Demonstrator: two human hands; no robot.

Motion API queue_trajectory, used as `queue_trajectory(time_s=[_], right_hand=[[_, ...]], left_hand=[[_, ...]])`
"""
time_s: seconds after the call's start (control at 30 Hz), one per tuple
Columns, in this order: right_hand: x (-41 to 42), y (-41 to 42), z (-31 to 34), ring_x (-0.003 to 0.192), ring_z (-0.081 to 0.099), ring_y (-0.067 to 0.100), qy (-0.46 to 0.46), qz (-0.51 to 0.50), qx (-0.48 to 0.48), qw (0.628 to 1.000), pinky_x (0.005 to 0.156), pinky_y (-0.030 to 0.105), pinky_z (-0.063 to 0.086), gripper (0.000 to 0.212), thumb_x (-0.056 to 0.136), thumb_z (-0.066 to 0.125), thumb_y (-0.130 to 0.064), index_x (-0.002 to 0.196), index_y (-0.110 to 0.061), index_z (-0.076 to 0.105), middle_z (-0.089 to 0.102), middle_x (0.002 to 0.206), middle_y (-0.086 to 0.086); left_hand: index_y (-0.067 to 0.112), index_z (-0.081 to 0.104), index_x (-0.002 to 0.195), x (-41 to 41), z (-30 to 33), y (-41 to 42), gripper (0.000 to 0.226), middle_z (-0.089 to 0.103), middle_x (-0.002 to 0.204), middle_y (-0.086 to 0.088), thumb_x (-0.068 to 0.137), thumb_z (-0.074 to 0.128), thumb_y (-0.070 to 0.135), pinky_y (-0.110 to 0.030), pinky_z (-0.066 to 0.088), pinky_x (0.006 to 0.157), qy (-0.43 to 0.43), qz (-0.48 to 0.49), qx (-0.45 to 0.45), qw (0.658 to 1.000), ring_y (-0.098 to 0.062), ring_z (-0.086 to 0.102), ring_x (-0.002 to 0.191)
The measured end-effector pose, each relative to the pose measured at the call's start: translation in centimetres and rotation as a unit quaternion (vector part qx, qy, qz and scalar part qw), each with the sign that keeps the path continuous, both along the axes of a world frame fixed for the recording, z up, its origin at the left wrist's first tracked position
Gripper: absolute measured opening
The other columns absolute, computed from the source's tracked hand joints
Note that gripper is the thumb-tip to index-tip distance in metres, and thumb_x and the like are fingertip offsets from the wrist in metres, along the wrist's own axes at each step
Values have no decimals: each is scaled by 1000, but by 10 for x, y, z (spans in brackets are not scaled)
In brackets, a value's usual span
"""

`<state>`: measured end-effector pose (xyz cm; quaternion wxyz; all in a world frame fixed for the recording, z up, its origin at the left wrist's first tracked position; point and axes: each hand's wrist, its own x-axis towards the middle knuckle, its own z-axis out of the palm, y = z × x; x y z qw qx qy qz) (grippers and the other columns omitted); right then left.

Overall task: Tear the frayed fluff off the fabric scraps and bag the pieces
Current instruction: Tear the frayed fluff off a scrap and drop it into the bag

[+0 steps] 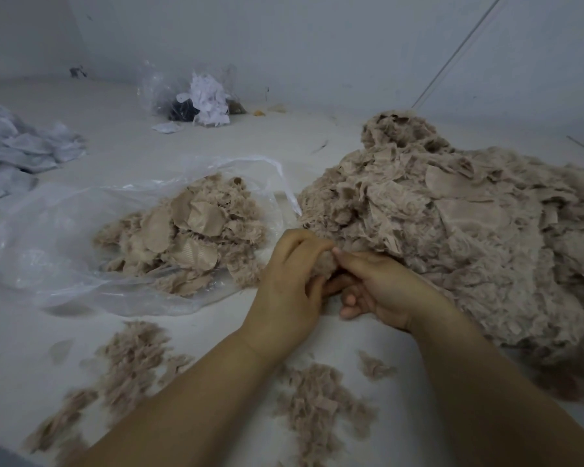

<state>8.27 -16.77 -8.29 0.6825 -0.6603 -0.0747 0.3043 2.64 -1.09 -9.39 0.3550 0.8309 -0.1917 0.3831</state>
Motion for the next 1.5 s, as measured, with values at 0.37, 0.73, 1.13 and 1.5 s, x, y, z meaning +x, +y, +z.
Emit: queue_trajectory(time_s=[0.37, 0.73, 1.13, 1.5], right_hand=[[-1, -1, -4, 66, 67, 15, 10, -44, 66, 997, 57, 25, 57, 11, 90, 62, -16, 91, -11, 71, 72, 83, 11], [-3, -1, -1, 59, 66, 13, 6, -58, 74, 996, 53, 26, 57, 9, 86, 67, -19, 78, -17, 72, 71, 73, 7], [-4, 0, -4, 51, 62, 9, -17, -32, 60, 998, 51, 22, 55, 18, 69, 74, -24, 79, -9, 76, 72, 72, 11], [-2, -3, -4, 51, 65, 11, 6, -73, 75, 994, 51, 25, 57, 30, 66, 74, -24, 86, -5, 63, 73, 72, 14]], left_hand=[[8, 56, 114, -7, 0, 5, 46, 60, 112, -8, 76, 81, 16, -34, 57, 84, 134, -164, -267, 940, -22, 68, 98], [3, 67, 78, 4, -4, 9, 18, 62, 62, -6, 88, 73, 17, -24, 45, 48, 308, -11, -265, 914, -12, 56, 50], [9, 61, 70, 5, 0, 21, 25, 44, 38, -2, 95, 62, 13, -15, 27, 38, 307, -73, -437, 843, -9, 33, 31], [7, 60, 65, -5, 6, 43, 35, 42, 37, -7, 71, 78, 36, -13, 23, 38, 380, -222, -427, 790, -12, 29, 28]])
